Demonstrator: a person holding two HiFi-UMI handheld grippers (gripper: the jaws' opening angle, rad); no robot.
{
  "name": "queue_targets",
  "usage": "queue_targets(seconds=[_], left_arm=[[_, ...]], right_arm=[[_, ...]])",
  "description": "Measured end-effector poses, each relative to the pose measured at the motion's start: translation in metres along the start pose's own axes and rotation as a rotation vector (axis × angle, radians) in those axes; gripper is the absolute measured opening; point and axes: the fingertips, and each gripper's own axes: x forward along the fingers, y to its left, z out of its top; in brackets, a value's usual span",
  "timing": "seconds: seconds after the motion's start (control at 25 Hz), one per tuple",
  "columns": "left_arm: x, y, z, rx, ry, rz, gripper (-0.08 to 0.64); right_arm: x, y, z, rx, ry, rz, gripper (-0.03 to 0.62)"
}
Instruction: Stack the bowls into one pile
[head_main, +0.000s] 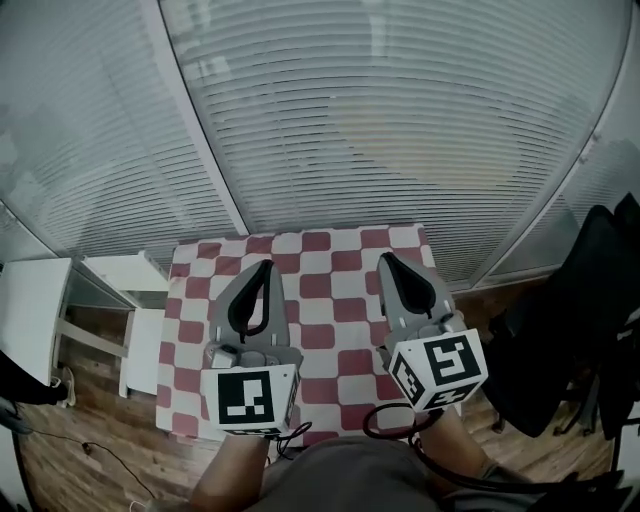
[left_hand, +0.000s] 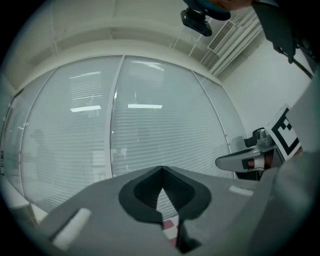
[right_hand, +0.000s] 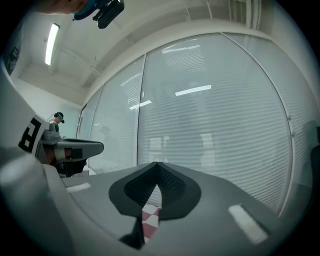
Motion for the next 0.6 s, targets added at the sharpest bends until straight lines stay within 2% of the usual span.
queue_targets(seconds=[0.36,0.6], left_arm=[[-0.002,0.012,-0.007,-0.022,0.019,0.022,0.0],[-0.005,0.007,-0.009,-0.023,0.021,0.009,0.0]], right_arm=[[0.009,0.02,-0.006,-0.029,0.02,0.042,0.025],[0.005,0.024,-0.008,-0.046,0.019,0.052,0.025]])
